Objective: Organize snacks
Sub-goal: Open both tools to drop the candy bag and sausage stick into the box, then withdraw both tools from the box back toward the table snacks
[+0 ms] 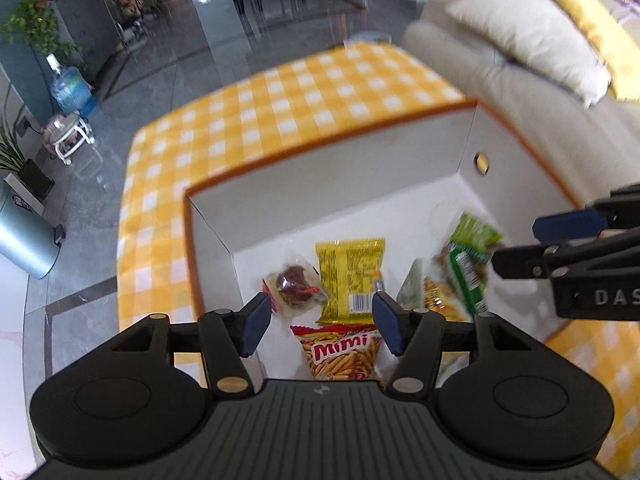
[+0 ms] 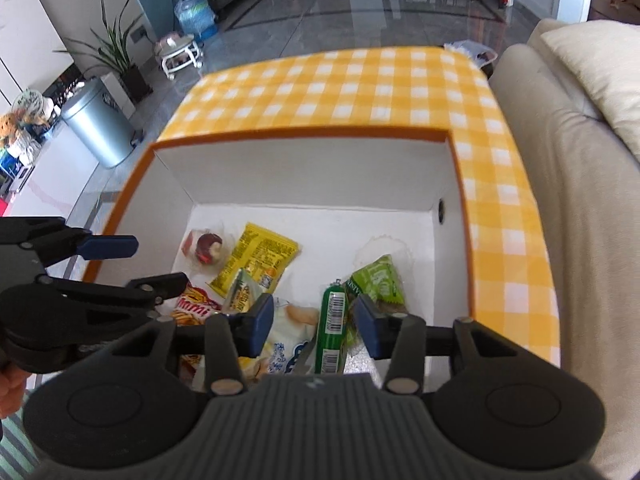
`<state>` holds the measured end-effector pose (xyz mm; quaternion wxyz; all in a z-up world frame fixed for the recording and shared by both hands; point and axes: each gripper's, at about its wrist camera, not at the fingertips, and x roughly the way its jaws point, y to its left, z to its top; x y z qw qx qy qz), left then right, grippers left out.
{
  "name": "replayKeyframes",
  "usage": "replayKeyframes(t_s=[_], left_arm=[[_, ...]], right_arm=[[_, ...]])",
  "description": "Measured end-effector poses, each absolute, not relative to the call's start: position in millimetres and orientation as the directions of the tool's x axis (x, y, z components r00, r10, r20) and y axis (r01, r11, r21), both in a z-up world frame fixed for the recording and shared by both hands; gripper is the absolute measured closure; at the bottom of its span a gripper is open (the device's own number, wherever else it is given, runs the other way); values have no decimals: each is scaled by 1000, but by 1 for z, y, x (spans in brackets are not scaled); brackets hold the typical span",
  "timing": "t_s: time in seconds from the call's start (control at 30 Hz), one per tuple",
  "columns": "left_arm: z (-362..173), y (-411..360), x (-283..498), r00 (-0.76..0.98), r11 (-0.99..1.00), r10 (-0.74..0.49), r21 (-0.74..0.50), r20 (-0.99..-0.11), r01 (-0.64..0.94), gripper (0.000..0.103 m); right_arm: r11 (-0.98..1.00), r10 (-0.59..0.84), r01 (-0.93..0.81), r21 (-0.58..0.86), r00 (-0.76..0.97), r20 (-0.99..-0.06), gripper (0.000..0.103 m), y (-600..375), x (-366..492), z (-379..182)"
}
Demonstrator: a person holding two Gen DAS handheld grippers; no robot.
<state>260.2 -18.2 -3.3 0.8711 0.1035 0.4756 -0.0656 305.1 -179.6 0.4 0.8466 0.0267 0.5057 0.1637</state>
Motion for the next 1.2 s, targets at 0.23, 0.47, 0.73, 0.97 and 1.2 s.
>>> replayKeyframes(t_s=[0.23, 0.47, 0.73, 0.97, 1.2], left_arm=[[33, -11, 222, 627, 981, -41, 87, -778, 173, 31], [54, -5, 180, 684, 986, -74, 49, -726, 158, 29], [53, 3, 138, 704, 989, -128, -40, -698, 140, 29], [31, 10, 107, 670, 989, -149, -114, -727, 96, 29], [2, 12, 85, 610, 985, -168, -149, -774, 81, 29]], right_arm=[[950, 300, -237, 203, 518, -801, 49, -185, 268, 32], [957, 275, -254, 142, 628, -728, 44, -185, 219, 59], [965, 253, -230, 126, 691, -677, 44, -184, 162, 68], [972, 231, -138, 187, 688, -688, 44, -192, 118, 61], [984, 154, -39, 173, 676, -720, 44, -198, 79, 37]])
